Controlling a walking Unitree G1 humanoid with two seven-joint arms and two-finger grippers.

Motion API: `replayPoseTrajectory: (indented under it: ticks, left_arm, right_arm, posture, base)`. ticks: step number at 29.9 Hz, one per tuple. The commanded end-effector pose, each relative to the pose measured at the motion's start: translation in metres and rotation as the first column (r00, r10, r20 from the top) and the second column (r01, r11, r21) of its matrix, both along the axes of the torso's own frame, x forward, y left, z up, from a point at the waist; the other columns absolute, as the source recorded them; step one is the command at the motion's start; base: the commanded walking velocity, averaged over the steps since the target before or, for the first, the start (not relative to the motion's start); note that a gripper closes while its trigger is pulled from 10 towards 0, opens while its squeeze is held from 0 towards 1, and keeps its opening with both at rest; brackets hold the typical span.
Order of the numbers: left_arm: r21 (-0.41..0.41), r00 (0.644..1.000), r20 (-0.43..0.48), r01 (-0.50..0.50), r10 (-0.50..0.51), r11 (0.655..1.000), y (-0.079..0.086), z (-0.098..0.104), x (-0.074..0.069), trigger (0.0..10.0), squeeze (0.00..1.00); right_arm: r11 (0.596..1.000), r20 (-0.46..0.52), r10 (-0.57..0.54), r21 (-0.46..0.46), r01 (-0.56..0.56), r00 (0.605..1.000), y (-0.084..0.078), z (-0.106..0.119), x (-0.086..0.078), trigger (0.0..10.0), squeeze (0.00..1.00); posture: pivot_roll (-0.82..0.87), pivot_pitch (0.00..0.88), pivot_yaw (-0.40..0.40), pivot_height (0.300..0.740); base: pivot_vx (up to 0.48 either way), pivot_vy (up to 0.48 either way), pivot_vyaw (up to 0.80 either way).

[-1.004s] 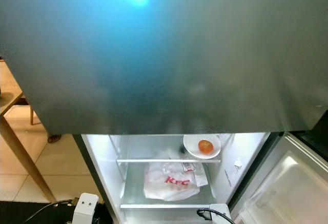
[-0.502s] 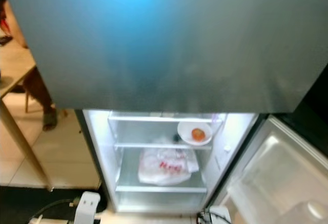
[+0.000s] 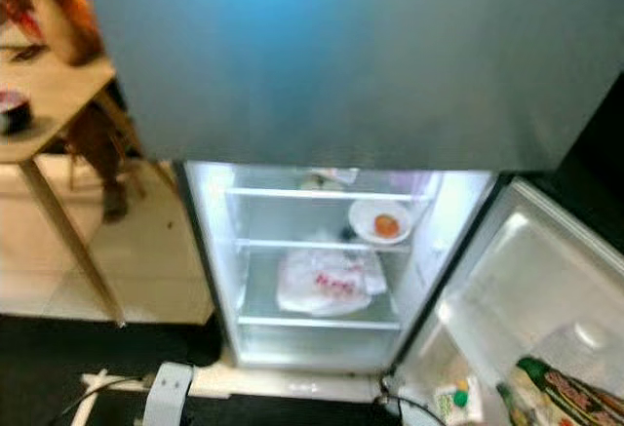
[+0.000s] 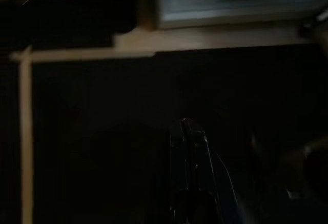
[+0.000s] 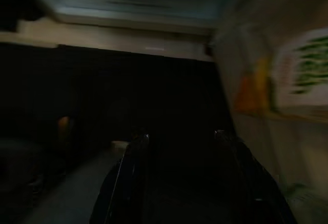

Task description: Restocking fridge

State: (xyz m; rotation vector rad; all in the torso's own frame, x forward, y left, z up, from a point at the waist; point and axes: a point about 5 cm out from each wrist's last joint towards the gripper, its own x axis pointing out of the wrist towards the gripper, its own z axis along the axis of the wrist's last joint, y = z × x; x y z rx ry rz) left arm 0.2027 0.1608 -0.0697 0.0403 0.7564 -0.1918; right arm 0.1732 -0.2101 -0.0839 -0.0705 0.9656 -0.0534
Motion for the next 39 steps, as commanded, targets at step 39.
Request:
replayPoseTrajectory:
  ticks: [39]
  left_arm:
    - [0.001,0.998,-0.007,0.06,-0.06,0.998,-0.0096,-0.0009,-0.0015,10.0,0.0]
  right_arm:
    - [1.0,-0.035,-0.027,-0.014,0.027,0.999,-0.006,-0.0041,-0.0114,10.0,0.0]
  posture:
    - [-0.09,0.07,0.026,0.74]
  base:
    - [-0.071,0.0,-0.17]
